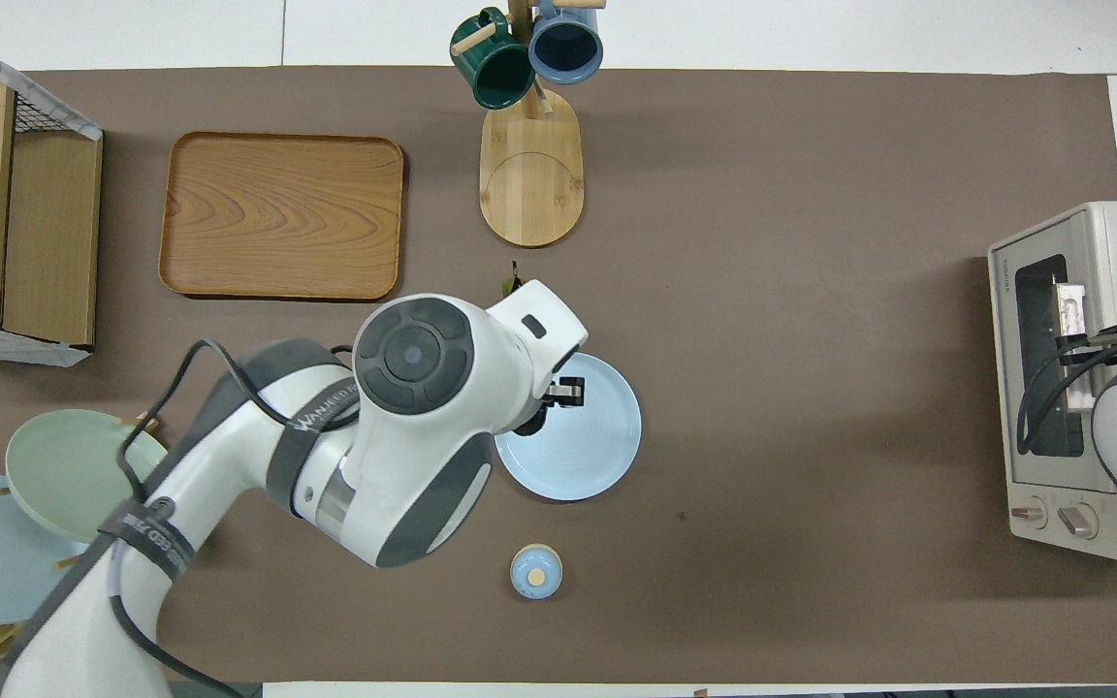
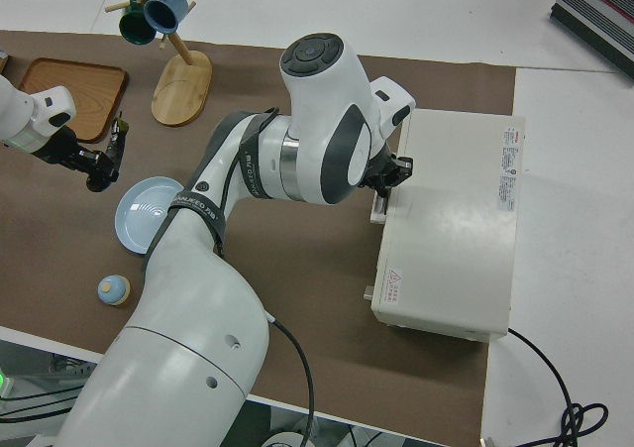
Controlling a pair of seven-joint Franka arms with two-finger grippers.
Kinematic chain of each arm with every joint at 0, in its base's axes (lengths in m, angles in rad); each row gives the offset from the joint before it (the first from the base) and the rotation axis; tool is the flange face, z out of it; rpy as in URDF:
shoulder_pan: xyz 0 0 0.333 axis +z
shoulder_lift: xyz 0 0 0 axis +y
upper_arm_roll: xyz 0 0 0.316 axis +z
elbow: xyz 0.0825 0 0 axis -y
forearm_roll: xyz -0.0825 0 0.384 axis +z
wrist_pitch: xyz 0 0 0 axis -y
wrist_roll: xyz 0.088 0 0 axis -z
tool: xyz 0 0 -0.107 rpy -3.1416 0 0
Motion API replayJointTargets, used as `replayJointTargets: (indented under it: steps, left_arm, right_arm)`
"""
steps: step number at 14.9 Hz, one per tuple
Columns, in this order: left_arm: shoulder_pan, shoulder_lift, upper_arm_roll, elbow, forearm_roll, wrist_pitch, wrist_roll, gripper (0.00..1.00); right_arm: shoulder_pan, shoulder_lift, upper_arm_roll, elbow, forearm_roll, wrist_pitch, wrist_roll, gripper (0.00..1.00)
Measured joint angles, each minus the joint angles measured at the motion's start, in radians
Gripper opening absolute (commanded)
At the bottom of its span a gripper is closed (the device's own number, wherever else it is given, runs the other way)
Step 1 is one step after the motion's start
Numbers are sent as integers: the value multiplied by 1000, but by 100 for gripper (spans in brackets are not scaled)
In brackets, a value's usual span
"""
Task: Put eggplant into oven
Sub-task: 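Carry the eggplant over the blue plate while the right gripper reaches the oven, then lower the eggplant onto the plate while the right gripper pulls the oven door open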
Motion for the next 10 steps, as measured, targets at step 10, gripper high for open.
replayJointTargets:
  steps: [10]
  left_arm:
    - [-93, 136, 3, -90, -2, 232, -55, 0]
  right_arm:
    - [131, 16, 19, -75, 21, 70, 86, 0]
